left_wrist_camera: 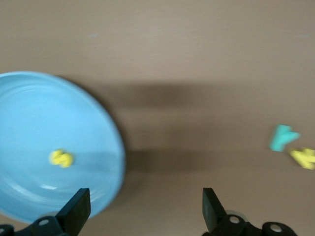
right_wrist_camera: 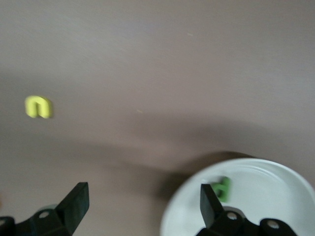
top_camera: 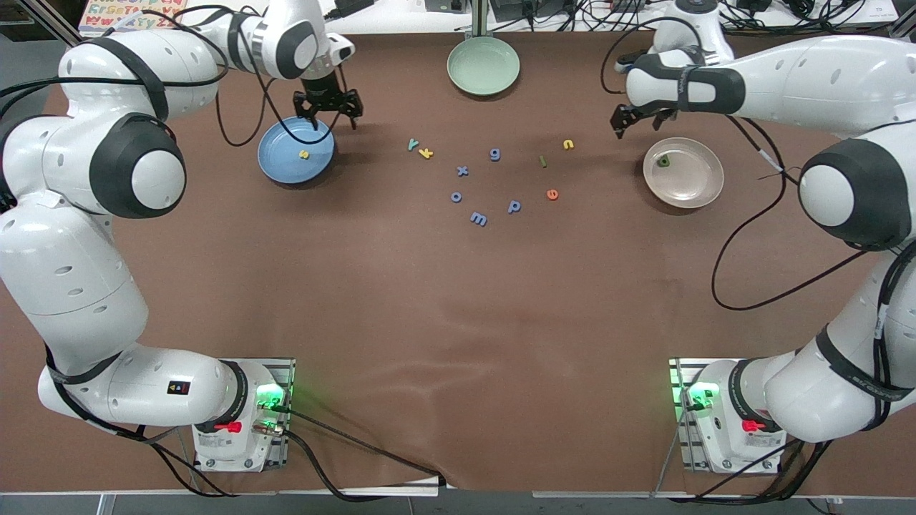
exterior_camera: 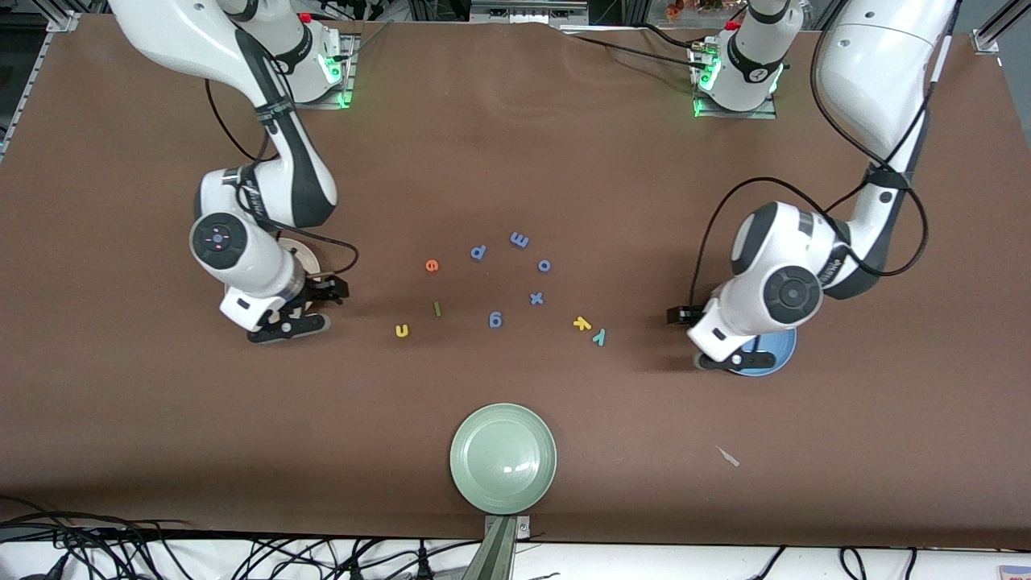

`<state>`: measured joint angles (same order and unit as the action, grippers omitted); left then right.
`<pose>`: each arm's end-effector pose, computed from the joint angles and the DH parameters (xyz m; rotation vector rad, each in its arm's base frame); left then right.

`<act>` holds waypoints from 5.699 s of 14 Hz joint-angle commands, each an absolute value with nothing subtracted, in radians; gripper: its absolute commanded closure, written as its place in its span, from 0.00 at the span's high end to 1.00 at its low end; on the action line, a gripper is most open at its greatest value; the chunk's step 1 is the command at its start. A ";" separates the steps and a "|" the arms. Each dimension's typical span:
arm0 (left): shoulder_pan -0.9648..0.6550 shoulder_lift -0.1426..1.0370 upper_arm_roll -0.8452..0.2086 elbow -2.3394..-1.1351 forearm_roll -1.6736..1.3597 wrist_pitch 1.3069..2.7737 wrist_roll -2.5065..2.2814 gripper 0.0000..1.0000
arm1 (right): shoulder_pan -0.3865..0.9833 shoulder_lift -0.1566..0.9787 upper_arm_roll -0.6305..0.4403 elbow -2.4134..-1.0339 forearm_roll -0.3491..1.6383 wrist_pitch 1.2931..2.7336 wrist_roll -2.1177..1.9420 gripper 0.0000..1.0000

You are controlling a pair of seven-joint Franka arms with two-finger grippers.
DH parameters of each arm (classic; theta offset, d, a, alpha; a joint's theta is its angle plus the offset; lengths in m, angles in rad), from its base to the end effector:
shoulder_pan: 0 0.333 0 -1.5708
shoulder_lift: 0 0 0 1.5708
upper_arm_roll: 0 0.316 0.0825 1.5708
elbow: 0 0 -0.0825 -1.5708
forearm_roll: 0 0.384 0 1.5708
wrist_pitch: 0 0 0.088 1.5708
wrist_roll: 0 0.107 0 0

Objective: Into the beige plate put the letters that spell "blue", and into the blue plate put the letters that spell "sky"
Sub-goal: 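Pinch the teal Y and yellow u with the left and right grippers, then release the Y into the blue plate, the u into the white plate, then pinch the yellow K and orange e with the left and right grippers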

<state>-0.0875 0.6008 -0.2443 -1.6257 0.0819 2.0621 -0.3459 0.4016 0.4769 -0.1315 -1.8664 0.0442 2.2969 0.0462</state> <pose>0.6423 -0.1967 0.2679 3.1132 0.0020 -0.2508 0.6096 0.1747 0.2583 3.0901 0.3211 -0.0572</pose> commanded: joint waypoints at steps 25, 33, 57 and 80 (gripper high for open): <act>-0.264 0.851 -0.247 -1.520 0.198 2.396 -0.359 0.27 | 0.499 0.788 -0.064 -1.588 0.064 2.345 0.339 0.36; -0.242 0.807 -0.244 -1.520 0.201 2.309 -0.348 0.13 | 0.431 0.677 -0.080 -1.581 0.066 2.157 0.222 0.02; -0.069 0.600 -0.281 -1.626 0.197 2.076 -0.416 1.00 | 0.448 0.477 -0.169 -1.802 0.124 2.062 0.105 1.00; -0.336 0.914 -0.270 -1.364 0.081 2.198 -1.275 0.51 | 0.646 0.534 -0.034 -2.057 0.124 2.588 0.563 0.81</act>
